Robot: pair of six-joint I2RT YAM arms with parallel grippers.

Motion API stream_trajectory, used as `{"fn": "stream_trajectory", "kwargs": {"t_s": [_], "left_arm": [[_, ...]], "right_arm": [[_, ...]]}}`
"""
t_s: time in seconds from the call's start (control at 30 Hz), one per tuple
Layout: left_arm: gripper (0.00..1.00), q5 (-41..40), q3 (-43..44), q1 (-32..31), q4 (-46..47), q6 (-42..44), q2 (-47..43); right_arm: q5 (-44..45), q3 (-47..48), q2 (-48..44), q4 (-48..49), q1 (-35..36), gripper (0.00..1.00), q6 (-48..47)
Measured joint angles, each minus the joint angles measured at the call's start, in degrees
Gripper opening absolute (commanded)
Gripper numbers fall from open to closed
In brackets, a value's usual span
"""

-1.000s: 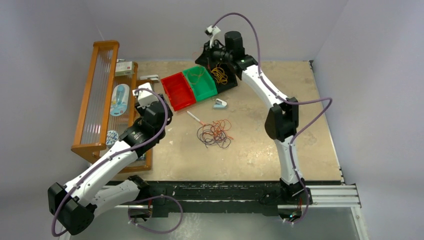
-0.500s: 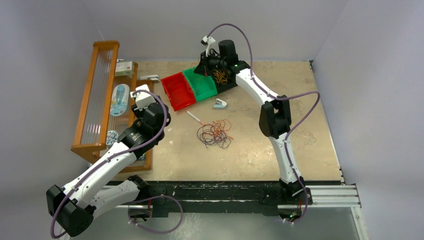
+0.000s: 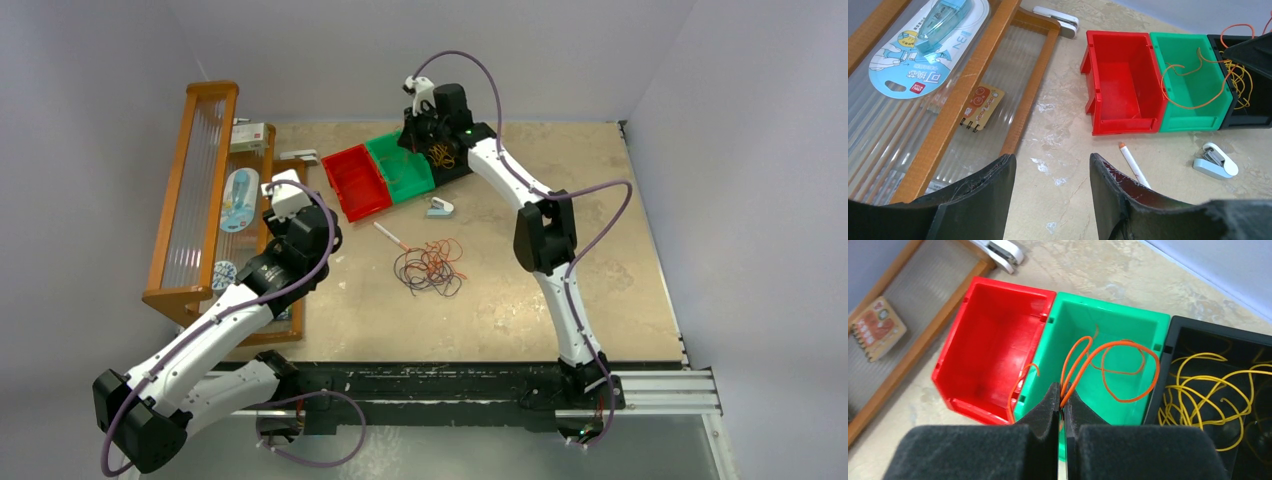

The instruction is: Untangle the cables

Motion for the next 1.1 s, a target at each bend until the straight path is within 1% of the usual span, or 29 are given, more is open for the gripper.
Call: {"fn": "stream_trajectory", "kwargs": {"t_s": [0.3, 0.63, 0.83, 1.1], "left_arm": [[0.55, 0.1, 0.0, 0.0, -0.1, 0.0, 0.8], [0.55, 0.8, 0.0, 0.0, -0.1, 0.0, 2.1], [0.55, 1.1, 0.0, 0.0, -0.1, 0.0, 2.6], [0.55, 1.5, 0.0, 0.0, 0.0, 0.0, 2.7]], "right_arm": [[8.4, 1.1, 2.3, -1.5, -0.5, 0.00, -4.0], [11.0, 1.2, 2.3, -0.9, -3.4, 0.00, -4.2], [9.4, 0.7, 2.3, 1.1, -3.5, 0.00, -4.2], [4.6, -2.1, 2.2, 2.8, -0.7, 0.00, -5.5]]}}
